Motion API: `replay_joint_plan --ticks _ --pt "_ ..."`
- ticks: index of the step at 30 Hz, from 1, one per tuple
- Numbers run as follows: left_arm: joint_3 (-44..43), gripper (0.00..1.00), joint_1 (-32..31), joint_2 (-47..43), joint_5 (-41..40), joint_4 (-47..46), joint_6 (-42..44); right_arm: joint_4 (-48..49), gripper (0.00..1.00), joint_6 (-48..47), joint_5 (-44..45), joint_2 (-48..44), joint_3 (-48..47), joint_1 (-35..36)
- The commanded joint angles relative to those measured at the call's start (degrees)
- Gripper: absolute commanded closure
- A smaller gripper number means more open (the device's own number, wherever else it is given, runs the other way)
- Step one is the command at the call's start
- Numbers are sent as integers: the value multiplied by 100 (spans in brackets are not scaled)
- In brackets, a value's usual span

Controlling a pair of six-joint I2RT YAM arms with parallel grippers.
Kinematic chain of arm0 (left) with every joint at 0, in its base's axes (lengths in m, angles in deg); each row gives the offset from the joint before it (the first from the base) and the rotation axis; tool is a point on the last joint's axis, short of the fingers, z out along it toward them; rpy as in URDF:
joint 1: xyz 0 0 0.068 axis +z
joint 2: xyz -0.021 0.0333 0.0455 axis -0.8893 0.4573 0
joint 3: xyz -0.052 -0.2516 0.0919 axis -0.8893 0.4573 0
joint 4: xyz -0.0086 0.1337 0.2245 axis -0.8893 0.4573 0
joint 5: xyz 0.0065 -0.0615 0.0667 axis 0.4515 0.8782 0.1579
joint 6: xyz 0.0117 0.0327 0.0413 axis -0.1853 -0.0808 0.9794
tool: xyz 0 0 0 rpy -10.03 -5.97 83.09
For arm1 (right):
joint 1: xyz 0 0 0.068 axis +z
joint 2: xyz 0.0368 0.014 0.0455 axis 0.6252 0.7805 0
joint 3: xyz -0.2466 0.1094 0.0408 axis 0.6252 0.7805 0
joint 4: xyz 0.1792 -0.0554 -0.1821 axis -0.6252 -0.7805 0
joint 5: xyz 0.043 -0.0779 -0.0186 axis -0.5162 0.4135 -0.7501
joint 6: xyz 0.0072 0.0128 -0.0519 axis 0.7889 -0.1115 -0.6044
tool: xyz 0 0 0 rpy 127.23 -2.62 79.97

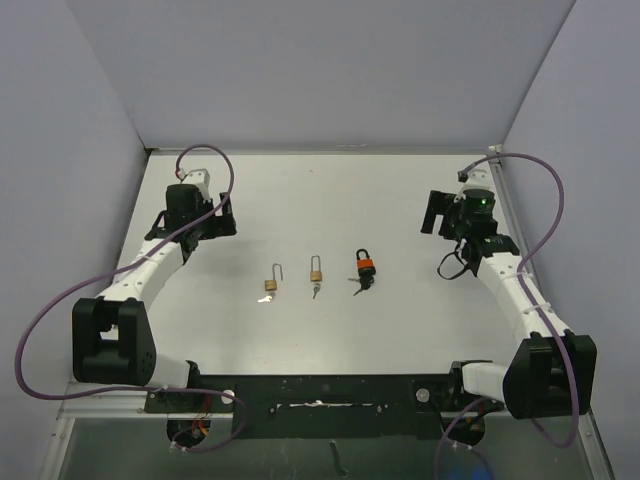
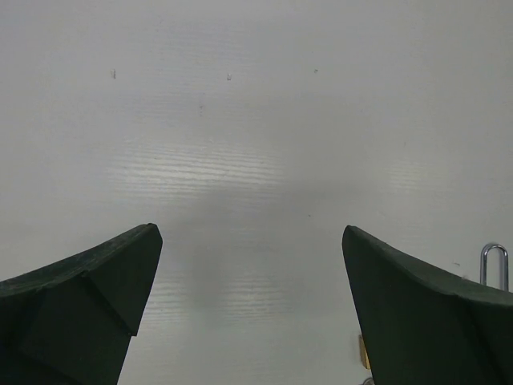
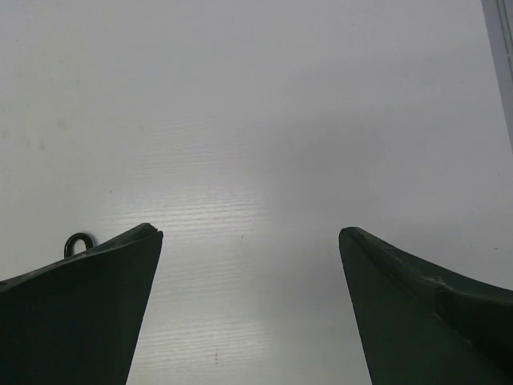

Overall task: Lock with the key
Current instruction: Pick up the lock from the center of the board.

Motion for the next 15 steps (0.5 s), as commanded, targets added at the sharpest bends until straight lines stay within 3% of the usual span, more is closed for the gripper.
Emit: replay_joint_plan --ticks 1,15 --pt "-156 2 27 -317 96 -316 -106 -221 2 167 185 29 -212 58" --pt "-230 2 27 -416 -35 -139 -146 42 2 481 -11 -44 -105 66"
